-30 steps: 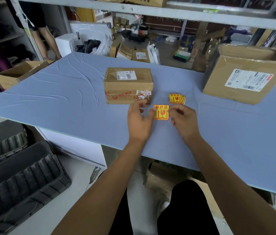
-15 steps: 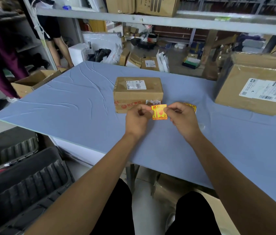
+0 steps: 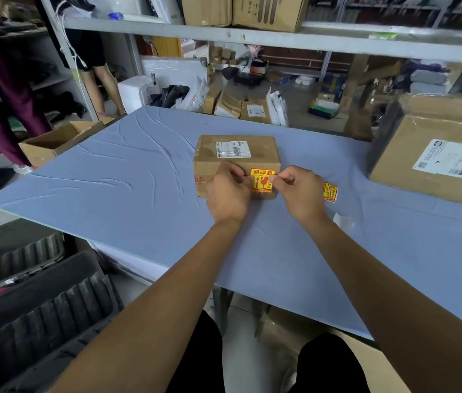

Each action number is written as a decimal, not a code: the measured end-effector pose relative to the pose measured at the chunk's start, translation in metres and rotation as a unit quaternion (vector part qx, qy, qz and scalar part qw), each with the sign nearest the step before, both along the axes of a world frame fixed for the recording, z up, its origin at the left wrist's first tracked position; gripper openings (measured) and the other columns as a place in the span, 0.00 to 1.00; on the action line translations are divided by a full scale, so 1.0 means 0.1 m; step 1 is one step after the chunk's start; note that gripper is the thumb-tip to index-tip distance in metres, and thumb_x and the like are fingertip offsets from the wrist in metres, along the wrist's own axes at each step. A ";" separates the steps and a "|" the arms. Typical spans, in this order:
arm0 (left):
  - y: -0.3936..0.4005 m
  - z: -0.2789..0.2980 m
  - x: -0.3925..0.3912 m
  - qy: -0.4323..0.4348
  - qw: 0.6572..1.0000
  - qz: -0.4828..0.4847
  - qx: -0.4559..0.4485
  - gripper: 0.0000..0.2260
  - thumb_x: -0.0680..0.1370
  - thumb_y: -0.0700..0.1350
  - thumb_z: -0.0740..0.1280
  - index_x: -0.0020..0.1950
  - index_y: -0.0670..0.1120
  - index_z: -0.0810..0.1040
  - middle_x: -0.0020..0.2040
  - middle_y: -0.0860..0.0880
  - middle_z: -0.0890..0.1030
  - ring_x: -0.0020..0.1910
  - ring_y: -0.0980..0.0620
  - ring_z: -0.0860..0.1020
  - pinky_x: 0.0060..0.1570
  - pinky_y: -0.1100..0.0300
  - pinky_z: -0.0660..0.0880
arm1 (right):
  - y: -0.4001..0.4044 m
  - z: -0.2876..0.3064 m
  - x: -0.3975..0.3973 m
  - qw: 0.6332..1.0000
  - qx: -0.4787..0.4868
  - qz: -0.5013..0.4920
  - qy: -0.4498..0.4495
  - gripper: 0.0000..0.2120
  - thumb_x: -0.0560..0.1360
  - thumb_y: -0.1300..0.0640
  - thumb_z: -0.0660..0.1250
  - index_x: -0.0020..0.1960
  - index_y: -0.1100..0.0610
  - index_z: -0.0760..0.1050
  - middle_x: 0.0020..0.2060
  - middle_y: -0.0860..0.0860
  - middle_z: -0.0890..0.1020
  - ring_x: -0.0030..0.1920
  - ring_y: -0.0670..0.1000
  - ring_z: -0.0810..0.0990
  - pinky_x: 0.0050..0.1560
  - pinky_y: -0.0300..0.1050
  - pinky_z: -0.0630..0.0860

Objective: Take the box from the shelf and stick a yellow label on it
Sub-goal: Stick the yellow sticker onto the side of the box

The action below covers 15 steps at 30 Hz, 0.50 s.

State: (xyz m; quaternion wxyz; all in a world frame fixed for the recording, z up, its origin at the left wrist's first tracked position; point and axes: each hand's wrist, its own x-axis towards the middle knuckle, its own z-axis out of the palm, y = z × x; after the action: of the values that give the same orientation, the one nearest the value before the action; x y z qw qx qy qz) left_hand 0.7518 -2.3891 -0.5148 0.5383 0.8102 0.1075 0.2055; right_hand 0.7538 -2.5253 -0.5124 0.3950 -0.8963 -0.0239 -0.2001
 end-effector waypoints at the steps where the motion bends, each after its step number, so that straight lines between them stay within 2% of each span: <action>1: -0.01 0.00 0.01 0.003 1.000 0.006 0.005 0.08 0.71 0.44 0.74 0.40 0.49 0.74 0.38 0.51 0.81 0.44 0.45 0.82 0.43 0.52 0.80 | 0.00 -0.01 0.01 1.000 -0.002 -0.006 0.001 0.12 0.76 0.52 0.68 0.41 0.60 0.80 0.33 0.51 0.80 0.34 0.48 0.76 0.33 0.37 0.67; 4: -0.04 0.01 0.02 0.014 1.000 0.022 0.017 0.07 0.72 0.45 0.73 0.40 0.49 0.75 0.38 0.52 0.80 0.44 0.46 0.81 0.43 0.53 0.79 | -0.02 -0.02 0.03 1.000 0.001 -0.019 0.007 0.14 0.76 0.51 0.68 0.36 0.59 0.77 0.32 0.52 0.79 0.32 0.48 0.74 0.33 0.40 0.67; 6: -0.04 0.01 0.03 0.017 0.999 0.024 0.024 0.07 0.72 0.46 0.73 0.40 0.49 0.76 0.38 0.52 0.81 0.44 0.46 0.81 0.43 0.52 0.80 | -0.03 -0.04 0.05 1.000 -0.004 -0.031 0.003 0.14 0.75 0.50 0.69 0.36 0.57 0.74 0.32 0.51 0.78 0.33 0.49 0.75 0.36 0.43 0.69; 8: -0.05 0.01 0.03 0.019 0.999 0.025 0.027 0.07 0.72 0.46 0.73 0.40 0.49 0.76 0.39 0.51 0.82 0.44 0.46 0.81 0.43 0.52 0.80 | -0.04 -0.04 0.07 0.999 0.009 -0.045 -0.018 0.12 0.73 0.49 0.72 0.43 0.57 0.74 0.39 0.49 0.78 0.38 0.50 0.76 0.38 0.44 0.70; 11: -0.05 0.01 0.03 0.026 0.999 0.027 0.029 0.06 0.72 0.47 0.73 0.40 0.49 0.77 0.39 0.50 0.83 0.45 0.45 0.81 0.44 0.51 0.80 | -0.04 -0.01 0.10 0.999 0.019 -0.014 -0.034 0.20 0.71 0.49 0.74 0.60 0.52 0.75 0.51 0.48 0.77 0.40 0.49 0.78 0.41 0.42 0.73; 13: -0.05 0.01 0.04 0.032 0.999 0.024 0.033 0.06 0.72 0.47 0.73 0.41 0.48 0.78 0.40 0.49 0.83 0.45 0.45 0.81 0.44 0.50 0.80 | -0.03 0.02 0.13 1.000 0.008 0.007 -0.028 0.20 0.72 0.50 0.73 0.63 0.50 0.75 0.55 0.51 0.79 0.41 0.50 0.80 0.43 0.44 0.76; 15: -0.04 0.01 0.03 0.049 0.998 0.028 0.039 0.07 0.72 0.49 0.73 0.43 0.48 0.79 0.42 0.49 0.83 0.46 0.46 0.80 0.44 0.52 0.79 | -0.03 0.04 0.17 1.000 -0.003 0.012 -0.021 0.18 0.73 0.50 0.72 0.61 0.52 0.75 0.55 0.53 0.81 0.45 0.53 0.81 0.45 0.48 0.78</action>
State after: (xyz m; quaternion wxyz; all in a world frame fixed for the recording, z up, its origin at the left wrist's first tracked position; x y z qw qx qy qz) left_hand 0.7551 -2.3931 -0.5135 0.4941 0.8364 0.1484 0.1852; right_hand 0.7705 -2.5285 -0.5087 0.3941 -0.8927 -0.0437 -0.2143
